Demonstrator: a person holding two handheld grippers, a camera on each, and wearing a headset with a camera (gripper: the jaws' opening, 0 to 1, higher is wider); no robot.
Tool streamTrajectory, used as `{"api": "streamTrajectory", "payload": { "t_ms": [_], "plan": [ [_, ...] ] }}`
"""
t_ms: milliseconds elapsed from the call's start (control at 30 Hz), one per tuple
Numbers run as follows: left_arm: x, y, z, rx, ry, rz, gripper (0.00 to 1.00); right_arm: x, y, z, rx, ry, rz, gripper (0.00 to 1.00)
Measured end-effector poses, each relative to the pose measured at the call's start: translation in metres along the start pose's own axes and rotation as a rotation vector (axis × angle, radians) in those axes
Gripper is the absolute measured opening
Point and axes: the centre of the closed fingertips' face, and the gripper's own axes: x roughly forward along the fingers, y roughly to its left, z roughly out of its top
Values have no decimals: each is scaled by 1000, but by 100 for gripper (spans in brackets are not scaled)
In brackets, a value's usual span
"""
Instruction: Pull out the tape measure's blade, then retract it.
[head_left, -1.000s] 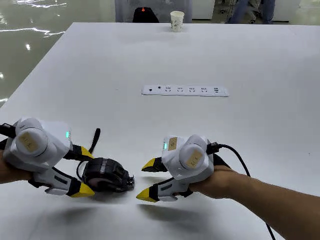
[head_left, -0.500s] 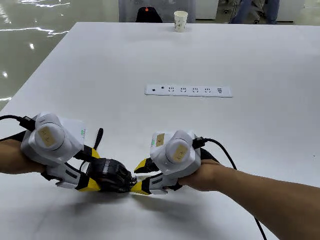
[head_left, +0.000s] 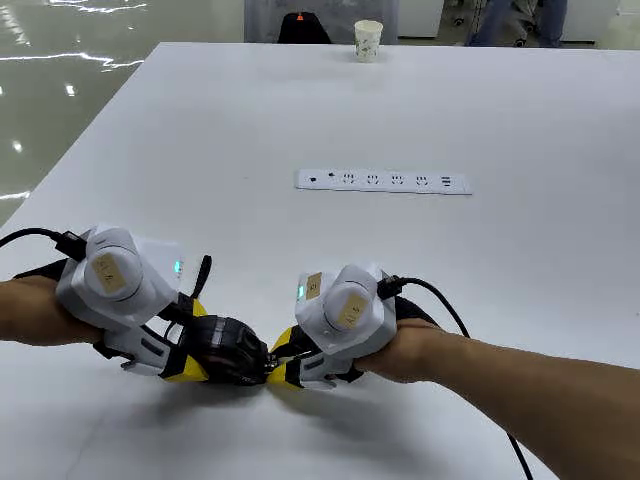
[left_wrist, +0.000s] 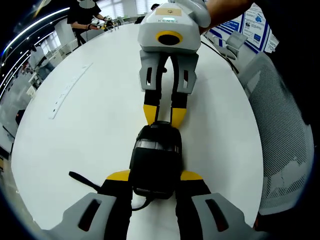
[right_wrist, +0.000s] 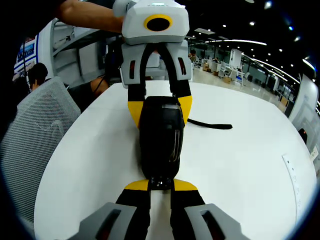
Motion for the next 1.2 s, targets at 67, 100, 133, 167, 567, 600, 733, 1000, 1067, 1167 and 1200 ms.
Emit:
{"api": "streamTrajectory", "payload": {
  "t_ms": [67,100,133,167,567,600,733,1000,1067,1167,1200],
  "plan": [
    [0,0,0,0,-2,0,27,0,0,0,-9,0,2,10],
    [0,0,0,-2,-1,0,27,0,0,0,-14,1,1,10],
    [0,0,0,-1,-1,0,27,0,0,0,-14,2,2,10],
    [0,0,-1,-1,-1,-2,27,-1,1,0,-22,4,3,9],
    [0,0,0,-11,-6,-6,27,-3,-1,-3,-43,17,5,8],
    [0,0,0,-11,-6,-7,27,-4,-1,-4,-44,18,7,8],
    [0,-1,1,-10,-3,-8,27,-9,-1,-9,-42,25,11,8],
    [0,-2,2,-8,3,-9,27,-16,-1,-15,-48,39,12,8],
    [0,-2,2,-8,4,-10,27,-18,-1,-17,-50,44,12,8],
    [0,-2,3,-7,6,-11,27,-21,-2,-20,-49,49,11,8],
    [0,-2,3,-7,7,-12,27,-21,-2,-21,-49,50,11,8]
  ]
}}
